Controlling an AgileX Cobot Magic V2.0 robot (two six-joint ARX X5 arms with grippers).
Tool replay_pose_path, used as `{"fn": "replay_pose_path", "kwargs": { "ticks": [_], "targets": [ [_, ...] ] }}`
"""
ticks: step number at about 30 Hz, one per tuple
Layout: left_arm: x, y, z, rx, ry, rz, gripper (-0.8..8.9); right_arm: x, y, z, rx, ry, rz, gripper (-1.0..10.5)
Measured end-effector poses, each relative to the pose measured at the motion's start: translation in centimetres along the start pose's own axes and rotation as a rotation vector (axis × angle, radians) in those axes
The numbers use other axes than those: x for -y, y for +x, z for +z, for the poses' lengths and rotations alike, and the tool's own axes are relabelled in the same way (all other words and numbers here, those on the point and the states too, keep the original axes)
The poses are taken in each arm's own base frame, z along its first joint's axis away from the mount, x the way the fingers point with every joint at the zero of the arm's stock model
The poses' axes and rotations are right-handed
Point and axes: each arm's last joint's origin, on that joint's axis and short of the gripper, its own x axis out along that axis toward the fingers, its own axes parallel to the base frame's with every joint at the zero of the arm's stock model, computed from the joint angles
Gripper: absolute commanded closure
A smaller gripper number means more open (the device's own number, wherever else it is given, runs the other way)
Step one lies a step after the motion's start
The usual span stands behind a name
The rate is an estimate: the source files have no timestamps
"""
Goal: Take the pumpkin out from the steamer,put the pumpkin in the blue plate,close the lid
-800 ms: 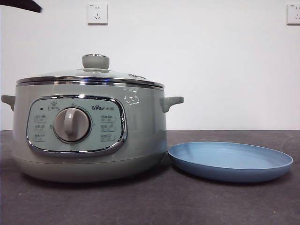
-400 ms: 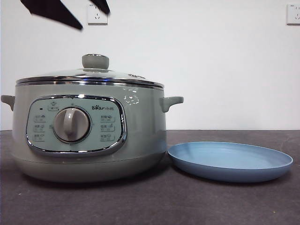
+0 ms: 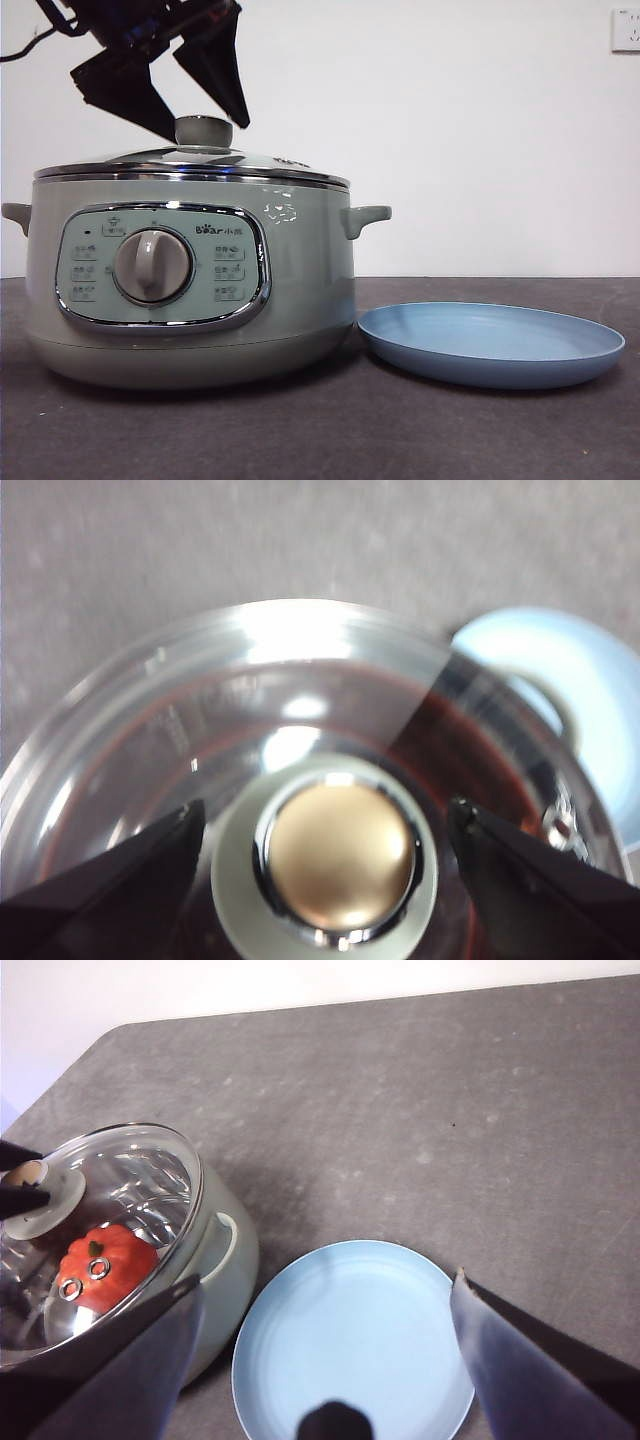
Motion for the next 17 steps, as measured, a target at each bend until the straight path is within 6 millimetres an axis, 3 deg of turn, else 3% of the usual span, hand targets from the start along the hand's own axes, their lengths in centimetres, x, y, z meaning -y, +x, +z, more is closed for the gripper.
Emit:
{"fn": "replay_pose_path", "kwargs": {
  "ticks": [9,15,17],
  "targets": [
    [0.0,-0.02,-0.23,-0.024,0.017,0.0,4.22,0.0,0.0,-0.02,-0.002,0.001,0.0,5.4],
    [0.01,-0.02,-0.23,-0.023,0.024,-0.004,7.95,0.0,0.0,-0.02,-0.002,0.001,0.0,5.4],
    [0.04,-0.04,-0.22,-0.023,0.033,-0.005,8.22,0.0,0.0,-0.04,-0.004,0.001,0.0,5.4]
  ]
}}
